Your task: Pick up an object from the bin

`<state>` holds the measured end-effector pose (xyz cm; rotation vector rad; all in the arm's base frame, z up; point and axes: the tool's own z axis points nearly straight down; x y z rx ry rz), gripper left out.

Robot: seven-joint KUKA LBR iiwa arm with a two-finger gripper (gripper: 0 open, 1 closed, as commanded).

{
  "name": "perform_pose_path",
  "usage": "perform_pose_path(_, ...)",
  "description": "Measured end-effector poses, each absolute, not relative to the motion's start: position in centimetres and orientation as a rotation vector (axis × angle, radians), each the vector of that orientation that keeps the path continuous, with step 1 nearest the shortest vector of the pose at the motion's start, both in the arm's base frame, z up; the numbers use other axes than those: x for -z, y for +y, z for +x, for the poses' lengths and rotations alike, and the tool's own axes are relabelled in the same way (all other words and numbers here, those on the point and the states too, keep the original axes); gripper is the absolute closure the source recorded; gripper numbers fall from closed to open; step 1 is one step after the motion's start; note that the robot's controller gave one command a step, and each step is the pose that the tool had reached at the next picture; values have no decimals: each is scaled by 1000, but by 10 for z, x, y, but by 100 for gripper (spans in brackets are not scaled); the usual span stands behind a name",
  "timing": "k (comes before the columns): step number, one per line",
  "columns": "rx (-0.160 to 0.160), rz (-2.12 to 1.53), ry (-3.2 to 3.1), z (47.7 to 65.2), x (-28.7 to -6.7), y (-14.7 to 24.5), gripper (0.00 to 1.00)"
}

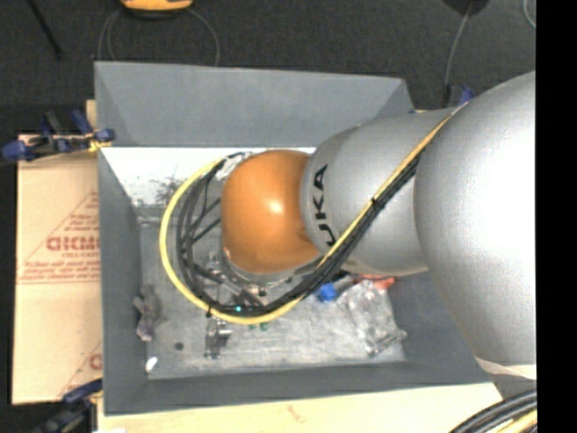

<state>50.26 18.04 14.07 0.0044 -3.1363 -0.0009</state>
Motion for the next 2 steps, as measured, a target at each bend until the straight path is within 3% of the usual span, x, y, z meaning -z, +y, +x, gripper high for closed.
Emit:
perform_pose_path(1, 5, 165, -3146, 521, -72, 89, 0)
perform_pose_path(2, 0, 226, -3142, 572, -76, 76, 0)
